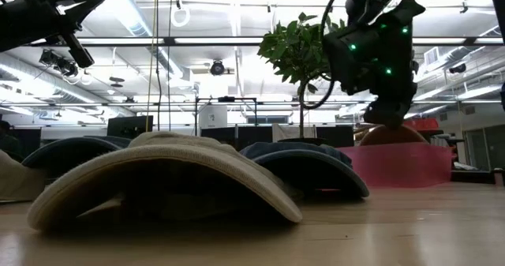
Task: Pick & Place hat
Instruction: Put the right brown cap into the red bin
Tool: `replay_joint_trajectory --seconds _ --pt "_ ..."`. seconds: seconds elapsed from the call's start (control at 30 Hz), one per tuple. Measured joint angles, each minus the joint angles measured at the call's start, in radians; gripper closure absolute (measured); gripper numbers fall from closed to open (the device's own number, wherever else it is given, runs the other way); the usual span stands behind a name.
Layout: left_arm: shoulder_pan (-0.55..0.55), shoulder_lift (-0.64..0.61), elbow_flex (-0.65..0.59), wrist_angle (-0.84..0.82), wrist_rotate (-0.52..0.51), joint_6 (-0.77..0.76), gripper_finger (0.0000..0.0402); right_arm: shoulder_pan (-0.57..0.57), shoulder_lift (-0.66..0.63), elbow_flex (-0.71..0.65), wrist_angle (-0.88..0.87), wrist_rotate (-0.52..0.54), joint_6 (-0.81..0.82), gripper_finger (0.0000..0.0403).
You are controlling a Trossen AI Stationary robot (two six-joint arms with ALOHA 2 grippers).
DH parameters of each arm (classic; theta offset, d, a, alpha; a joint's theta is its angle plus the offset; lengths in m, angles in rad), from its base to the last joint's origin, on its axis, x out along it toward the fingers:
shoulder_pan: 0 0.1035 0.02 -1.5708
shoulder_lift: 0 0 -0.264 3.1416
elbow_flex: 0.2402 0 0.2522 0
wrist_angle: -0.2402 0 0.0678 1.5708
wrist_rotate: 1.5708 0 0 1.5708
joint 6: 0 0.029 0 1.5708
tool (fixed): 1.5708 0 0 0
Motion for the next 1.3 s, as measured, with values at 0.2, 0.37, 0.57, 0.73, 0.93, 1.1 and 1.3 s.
replay_joint_trajectory --seconds 0.2,0.37,0.57,0.73,0.93,1.1,1.3 --pt "0.0 0.0 0.0 0.0 0.0 0.0 0.0399 0.011 0.0 0.0 0.126 -0.054 -0.052 0.0301" --pt "0.0 0.0 0.0 0.0 0.0 0.0 0.0399 0.033 0.0 0.0 0.263 -0.081 -0.11 0.0236" --pt "0.0 0.0 0.0 0.0 0.0 0.0 0.0399 0.049 -0.025 0.0 0.275 -0.124 -0.065 0.0152" --pt "0.0 0.0 0.0 0.0 0.0 0.0 0.0399 0.05 -0.095 0.019 0.188 -0.134 0.077 0.0112" --pt "0.0 0.0 0.0 0.0 0.0 0.001 0.0399 0.045 -0.221 0.027 0.14 -0.13 0.208 0.0116" --pt "0.0 0.0 0.0 0.0 0.0 0.001 0.0399 -0.002 -0.325 0.027 0.113 -0.208 0.459 0.0135" --pt "0.0 0.0 0.0 0.0 0.0 0.003 0.0399 -0.048 -0.394 0.027 0.17 -0.226 0.549 0.0149"
